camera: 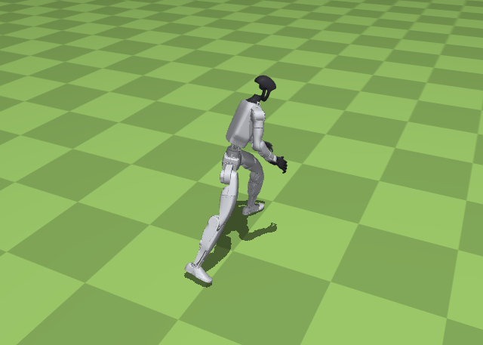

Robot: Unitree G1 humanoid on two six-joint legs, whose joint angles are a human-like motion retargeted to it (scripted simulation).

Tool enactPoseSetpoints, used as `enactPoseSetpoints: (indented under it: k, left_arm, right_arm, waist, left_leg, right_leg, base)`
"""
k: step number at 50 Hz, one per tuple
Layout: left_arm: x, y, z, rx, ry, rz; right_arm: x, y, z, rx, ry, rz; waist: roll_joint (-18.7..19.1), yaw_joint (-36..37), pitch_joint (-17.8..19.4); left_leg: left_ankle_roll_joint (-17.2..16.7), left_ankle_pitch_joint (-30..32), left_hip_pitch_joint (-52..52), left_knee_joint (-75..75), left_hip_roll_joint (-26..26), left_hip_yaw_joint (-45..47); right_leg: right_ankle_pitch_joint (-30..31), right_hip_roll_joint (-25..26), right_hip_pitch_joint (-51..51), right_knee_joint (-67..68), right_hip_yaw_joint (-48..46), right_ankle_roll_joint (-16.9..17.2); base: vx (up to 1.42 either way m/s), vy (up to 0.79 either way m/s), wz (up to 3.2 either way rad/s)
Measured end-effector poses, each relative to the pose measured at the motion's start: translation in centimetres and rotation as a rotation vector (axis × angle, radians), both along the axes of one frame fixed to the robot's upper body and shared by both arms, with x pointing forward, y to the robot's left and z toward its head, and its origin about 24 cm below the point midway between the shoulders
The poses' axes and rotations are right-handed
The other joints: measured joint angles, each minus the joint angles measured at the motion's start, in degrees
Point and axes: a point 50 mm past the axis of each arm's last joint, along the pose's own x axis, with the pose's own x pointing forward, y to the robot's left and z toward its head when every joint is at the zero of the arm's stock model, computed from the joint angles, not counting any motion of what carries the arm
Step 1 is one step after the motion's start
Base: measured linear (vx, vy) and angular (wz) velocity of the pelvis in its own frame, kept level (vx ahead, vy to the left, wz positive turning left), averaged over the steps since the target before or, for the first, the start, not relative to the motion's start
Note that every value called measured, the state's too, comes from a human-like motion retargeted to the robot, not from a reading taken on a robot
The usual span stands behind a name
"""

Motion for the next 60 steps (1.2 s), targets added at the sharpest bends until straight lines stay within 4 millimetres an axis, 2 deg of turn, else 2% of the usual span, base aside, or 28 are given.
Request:
enactPoseSetpoints:
  k: [4,8,10,16,22,26,30,36,38,40,42,43,45,47,53,60]
  left_arm:
    - [1.5,0.6,2.7,0.132,-0.062,-0.032]
    - [1.3,1.4,4.3,0.191,-0.135,-0.018]
    - [1.1,1.4,4.4,0.188,-0.165,-0.010]
    - [0.0,1.2,4.9,0.247,-0.231,-0.021]
    - [-1.6,-0.2,5.1,0.286,-0.307,-0.079]
    - [-3.1,-1.5,4.1,0.245,-0.301,-0.128]
    - [-4.5,-2.3,2.9,0.202,-0.251,-0.160]
    - [-6.2,-2.3,1.4,0.167,-0.185,-0.156]
    - [-7.2,-2.9,0.8,0.143,-0.174,-0.164]
    - [-6.8,-3.0,1.2,0.135,-0.191,-0.170]
    - [-7.3,-4.0,1.0,0.112,-0.199,-0.202]
    - [-6.8,-4.0,1.4,0.114,-0.211,-0.211]
    - [-6.6,-4.6,1.6,0.108,-0.223,-0.243]
    - [-6.8,-5.4,1.5,0.098,-0.227,-0.277]
    - [-5.7,-6.3,1.6,0.112,-0.245,-0.315]
    - [-5.7,-6.6,1.0,0.105,-0.244,-0.288]
  right_arm:
    - [-0.5,1.9,1.5,-0.025,-0.080,0.138]
    - [-1.2,2.9,1.7,-0.029,-0.104,0.202]
    - [-1.5,2.8,1.1,-0.030,-0.092,0.194]
    - [-2.0,1.2,-0.3,-0.041,-0.052,0.125]
    - [-1.9,-0.7,-0.1,-0.072,-0.102,0.100]
    - [-1.6,-0.8,0.7,-0.063,-0.148,0.106]
    - [-1.2,0.6,1.8,-0.057,-0.194,0.141]
    - [-1.2,4.6,3.0,-0.118,-0.269,0.299]
    - [-2.0,6.0,2.7,-0.147,-0.282,0.370]
    - [-2.0,7.3,3.7,-0.168,-0.327,0.443]
    - [-2.7,8.3,3.7,-0.195,-0.350,0.508]
    - [-2.6,8.9,4.3,-0.202,-0.378,0.540]
    - [-2.9,9.6,4.8,-0.220,-0.411,0.591]
    - [-3.4,10.2,4.8,-0.235,-0.432,0.629]
    - [-3.4,10.8,6.0,-0.244,-0.491,0.664]
    - [-3.3,10.1,5.6,-0.247,-0.497,0.639]
  waist:
    - [-2.01,-0.52,0.45]
    - [-1.76,-0.65,-1.25]
    - [-2.15,-0.59,-2.01]
    - [-2.87,2.43,-3.55]
    - [1.09,5.64,-2.67]
    - [3.04,5.19,-3.33]
    - [3.68,4.61,-6.07]
    - [5.01,5.42,-10.88]
    - [4.99,5.08,-14.80]
    - [5.29,5.32,-14.59]
    - [4.94,4.86,-18.08]
    - [5.14,5.06,-17.14]
    - [5.02,4.77,-18.36]
    - [4.40,3.81,-21.93]
    - [4.91,2.63,-23.30]
    - [5.65,1.18,-24.81]
  left_leg:
    - [0.41,-0.44,-3.05,-0.12,-0.85,-1.55]
    - [0.73,1.21,-4.82,-2.72,0.41,-4.05]
    - [0.67,1.29,-4.68,-3.06,-0.22,-3.94]
    - [-1.26,1.14,-4.18,-0.93,-0.31,-4.46]
    - [-2.20,1.34,-1.14,0.47,0.18,-6.36]
    - [-2.20,1.15,1.58,-0.67,-1.42,-5.26]
    - [-2.20,1.32,1.67,-0.88,-2.24,-3.81]
    - [-2.20,-0.97,-0.27,3.80,0.29,-3.12]
    - [-2.20,-1.83,-3.64,5.73,1.03,-3.58]
    - [-2.20,-3.11,-4.06,8.15,1.58,-3.41]
    - [-2.20,-3.93,-7.94,10.20,1.81,-4.06]
    - [-2.20,-4.73,-7.43,11.62,1.99,-3.80]
    - [-2.20,-5.82,-9.21,13.85,1.96,-3.98]
    - [-2.20,-6.54,-13.57,15.78,1.67,-4.82]
    - [-2.20,-10.12,-16.92,22.01,1.56,-5.61]
    - [-2.20,-13.13,-19.75,28.13,1.65,-6.67]
  right_leg:
    - [3.46,1.08,-3.88,3.31,7.23,0.89]
    - [2.75,5.65,-7.10,5.22,14.75,0.93]
    - [1.36,4.44,-7.48,5.20,13.29,0.93]
    - [0.71,-1.23,-3.83,3.22,-1.50,-0.24]
    - [-2.23,-2.39,-1.03,7.78,-0.54,0.93]
    - [-2.48,-3.41,1.49,7.24,-1.10,0.93]
    - [-1.09,-3.96,2.24,4.02,-2.07,0.93]
    - [-0.03,-3.45,0.47,0.75,0.25,0.93]
    - [0.72,-3.25,-1.71,-0.60,0.57,0.93]
    - [0.87,-3.81,-2.29,-0.52,1.70,0.93]
    - [1.79,-4.15,-4.76,-1.37,1.74,0.93]
    - [1.84,-4.72,-4.64,-1.00,2.49,0.93]
    - [2.47,-5.61,-5.69,-1.18,2.83,0.93]
    - [3.26,-6.32,-8.12,-1.72,2.39,0.93]
    - [3.93,-8.65,-8.60,-1.66,2.78,0.93]
    - [4.28,-11.01,-9.07,-1.03,3.68,0.93]
  base:
    - [0.01,0.11,0.32]
    - [0.01,-0.02,0.01]
    - [0.03,-0.07,0.17]
    - [0.04,-0.16,0.11]
    - [0.02,-0.14,0.06]
    - [0.00,-0.01,0.03]
    - [0.00,0.03,-0.07]
    - [0.01,0.11,-0.35]
    - [0.02,0.16,-0.23]
    - [-0.01,0.18,-0.20]
    - [0.00,0.19,-0.12]
    - [-0.02,0.20,-0.15]
    - [0.00,0.20,-0.02]
    - [0.04,0.20,0.14]
    - [0.01,0.18,0.06]
    - [0.02,0.14,0.02]
